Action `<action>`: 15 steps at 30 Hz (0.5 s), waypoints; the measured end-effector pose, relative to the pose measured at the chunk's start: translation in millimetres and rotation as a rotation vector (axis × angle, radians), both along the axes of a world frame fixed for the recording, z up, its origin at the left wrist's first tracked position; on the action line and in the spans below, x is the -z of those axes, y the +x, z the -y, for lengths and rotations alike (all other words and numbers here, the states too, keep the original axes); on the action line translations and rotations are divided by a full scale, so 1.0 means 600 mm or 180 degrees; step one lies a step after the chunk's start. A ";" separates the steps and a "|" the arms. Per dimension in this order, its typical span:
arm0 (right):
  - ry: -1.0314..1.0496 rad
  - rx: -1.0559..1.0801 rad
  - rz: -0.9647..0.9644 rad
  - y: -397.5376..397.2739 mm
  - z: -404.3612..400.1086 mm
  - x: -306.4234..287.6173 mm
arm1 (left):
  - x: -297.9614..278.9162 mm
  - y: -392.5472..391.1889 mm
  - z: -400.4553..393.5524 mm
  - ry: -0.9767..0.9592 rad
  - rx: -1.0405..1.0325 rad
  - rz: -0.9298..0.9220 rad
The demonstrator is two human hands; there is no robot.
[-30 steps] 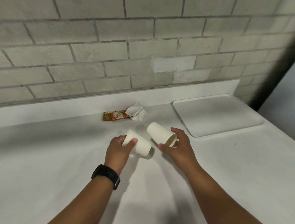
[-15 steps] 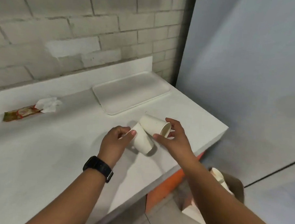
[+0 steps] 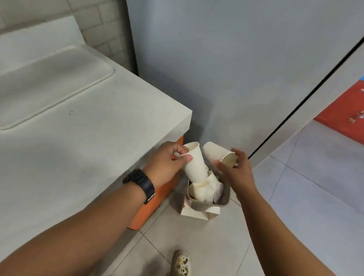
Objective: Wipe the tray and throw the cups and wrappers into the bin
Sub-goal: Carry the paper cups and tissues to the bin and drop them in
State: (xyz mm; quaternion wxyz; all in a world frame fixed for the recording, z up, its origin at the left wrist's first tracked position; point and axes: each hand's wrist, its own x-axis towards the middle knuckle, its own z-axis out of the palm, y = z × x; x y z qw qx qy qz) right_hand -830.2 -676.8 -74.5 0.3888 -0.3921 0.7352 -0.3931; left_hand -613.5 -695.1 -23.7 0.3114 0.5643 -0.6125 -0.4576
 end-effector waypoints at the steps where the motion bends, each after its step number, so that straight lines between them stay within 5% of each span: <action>1: 0.0200 0.0026 -0.0109 -0.019 -0.007 0.022 | 0.019 -0.013 0.003 0.0089 0.0051 0.0174; 6: 0.1081 0.0107 -0.0306 -0.087 -0.031 0.124 | 0.094 -0.059 0.006 0.0469 0.0180 0.0858; 15: 0.1299 -0.0036 -0.0311 -0.111 -0.013 0.182 | 0.164 -0.117 0.029 0.0747 0.0219 0.1082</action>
